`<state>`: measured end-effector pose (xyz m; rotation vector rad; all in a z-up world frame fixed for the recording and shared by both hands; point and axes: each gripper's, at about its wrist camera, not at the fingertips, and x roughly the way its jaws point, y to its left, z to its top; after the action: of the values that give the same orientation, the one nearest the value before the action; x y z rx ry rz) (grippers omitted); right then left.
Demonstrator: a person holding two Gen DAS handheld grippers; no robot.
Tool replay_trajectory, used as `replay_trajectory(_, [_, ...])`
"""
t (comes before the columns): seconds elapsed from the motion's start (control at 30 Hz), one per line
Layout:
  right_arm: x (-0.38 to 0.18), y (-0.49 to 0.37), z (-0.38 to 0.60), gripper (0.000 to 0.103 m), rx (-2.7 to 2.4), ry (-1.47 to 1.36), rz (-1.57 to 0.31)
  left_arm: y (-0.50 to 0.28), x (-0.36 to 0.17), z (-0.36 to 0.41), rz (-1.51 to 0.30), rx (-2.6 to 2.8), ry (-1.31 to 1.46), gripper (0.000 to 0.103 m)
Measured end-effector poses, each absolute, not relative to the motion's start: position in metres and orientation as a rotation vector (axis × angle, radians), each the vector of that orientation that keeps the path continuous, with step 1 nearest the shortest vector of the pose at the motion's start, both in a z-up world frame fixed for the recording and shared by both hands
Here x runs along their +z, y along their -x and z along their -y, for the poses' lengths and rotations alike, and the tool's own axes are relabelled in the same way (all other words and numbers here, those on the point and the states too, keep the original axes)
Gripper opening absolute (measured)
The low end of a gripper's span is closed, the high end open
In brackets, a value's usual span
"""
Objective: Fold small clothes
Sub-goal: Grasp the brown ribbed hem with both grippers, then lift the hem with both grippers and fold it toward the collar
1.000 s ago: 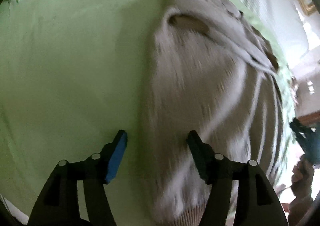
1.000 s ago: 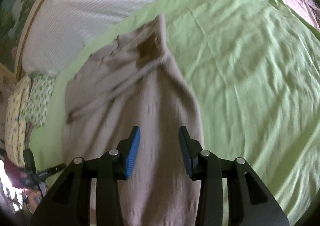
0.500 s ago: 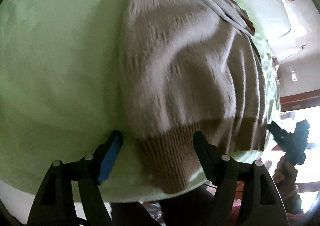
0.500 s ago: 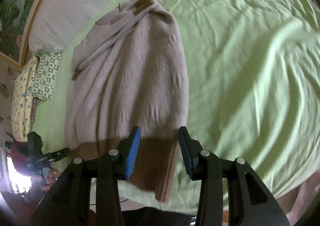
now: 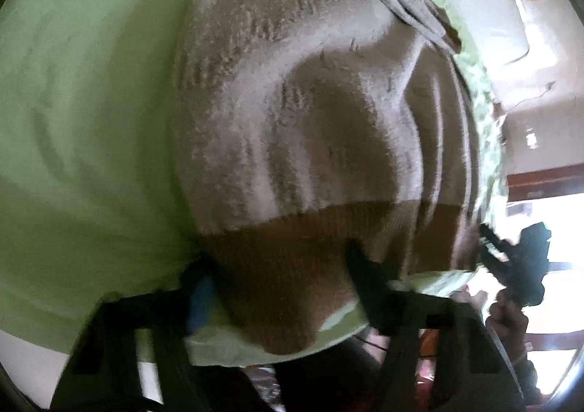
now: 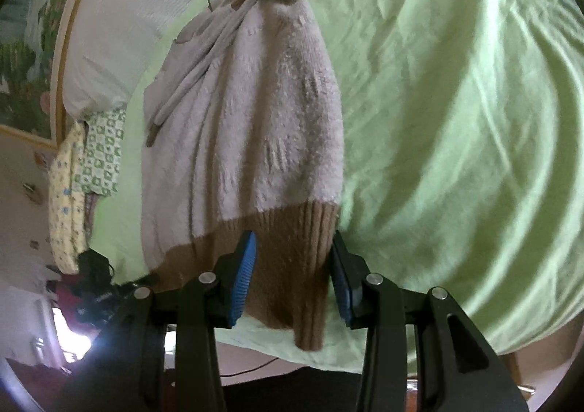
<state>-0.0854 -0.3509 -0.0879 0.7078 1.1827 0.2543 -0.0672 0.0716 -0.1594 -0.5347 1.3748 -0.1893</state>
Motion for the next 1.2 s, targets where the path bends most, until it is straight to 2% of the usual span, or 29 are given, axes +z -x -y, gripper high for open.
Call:
replay_trajectory(0.03, [-0.088, 0.083, 0.35, 0.032, 0.26, -0.711, -1.184, 0.068, -0.159, -0.073, -1.371, -0.18, 0.514, 0.027])
replay_trajectory(0.07, [-0.088, 0.082, 0.349, 0.007, 0.265, -0.7, -1.189, 0.069, -0.161, -0.077, -1.369, -0.197, 0.535, 0.01])
replay_trajectory(0.13, [-0.086, 0.082, 0.348, 0.008, 0.266, -0.689, -1.193, 0.073, -0.159, -0.089, -1.346, -0.228, 0.617, 0.009])
replay_trajectory(0.3, [-0.07, 0.102, 0.377, 0.007, 0.256, -0.726, -1.123, 0.088, -0.135, -0.097, -1.245, -0.289, 0.625, 0.008])
replay_trajectory(0.47, [-0.071, 0.103, 0.397, 0.007, 0.232, -0.752, -1.119, 0.084, -0.129, -0.095, -1.236, -0.297, 0.624, 0.008])
replay_trajectory(0.7, [-0.041, 0.08, 0.387, 0.007, 0.344, -0.828, -1.01, 0.057, -0.081, -0.102, -1.12, -0.338, 0.575, 0.008])
replay_trajectory(0.97, [0.014, -0.009, 0.385, 0.007, 0.448, -0.913, -0.788, -0.033, -0.015, -0.122, -0.914, -0.336, 0.591, 0.008])
replay_trajectory(1.2, [0.029, -0.132, 0.376, 0.007, 0.464, -0.889, -0.721, -0.14, 0.006, -0.134, -0.844, -0.274, 0.589, 0.008])
